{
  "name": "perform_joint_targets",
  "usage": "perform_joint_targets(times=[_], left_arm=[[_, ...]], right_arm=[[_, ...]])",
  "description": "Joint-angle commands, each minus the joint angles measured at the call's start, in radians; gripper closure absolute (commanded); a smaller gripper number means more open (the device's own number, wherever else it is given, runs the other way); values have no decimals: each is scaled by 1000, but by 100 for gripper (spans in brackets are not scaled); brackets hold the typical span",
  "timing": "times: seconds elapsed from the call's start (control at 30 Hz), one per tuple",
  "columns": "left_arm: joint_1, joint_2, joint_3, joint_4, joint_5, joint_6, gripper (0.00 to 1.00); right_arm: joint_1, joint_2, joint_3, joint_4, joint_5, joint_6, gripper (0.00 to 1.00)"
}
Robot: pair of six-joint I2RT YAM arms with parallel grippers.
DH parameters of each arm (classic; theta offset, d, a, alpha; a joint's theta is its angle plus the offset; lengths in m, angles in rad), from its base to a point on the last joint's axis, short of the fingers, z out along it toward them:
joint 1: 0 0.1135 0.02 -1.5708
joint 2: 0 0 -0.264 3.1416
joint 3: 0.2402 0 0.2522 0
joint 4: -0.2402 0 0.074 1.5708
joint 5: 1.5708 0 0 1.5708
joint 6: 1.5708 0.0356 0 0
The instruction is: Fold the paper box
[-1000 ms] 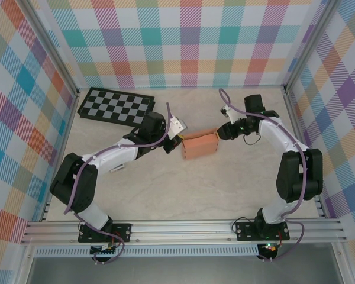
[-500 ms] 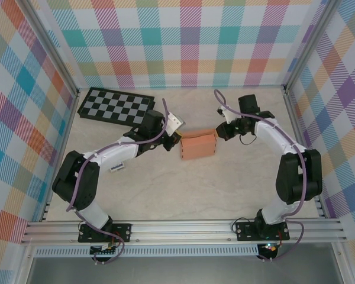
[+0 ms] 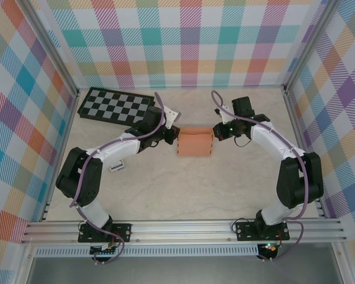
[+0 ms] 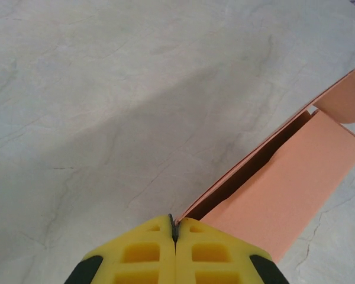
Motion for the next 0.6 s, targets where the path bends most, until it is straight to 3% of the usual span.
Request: perform_joint_targets(times=[0.0,0.57], left_arm=[[-32,6,51,22,-26,-102,100],[-82,6,-4,36,-249,-428,100]], right_arm=[[39,-25,-15,44,6,107,97],[128,-80,-63,136,190,261,100]])
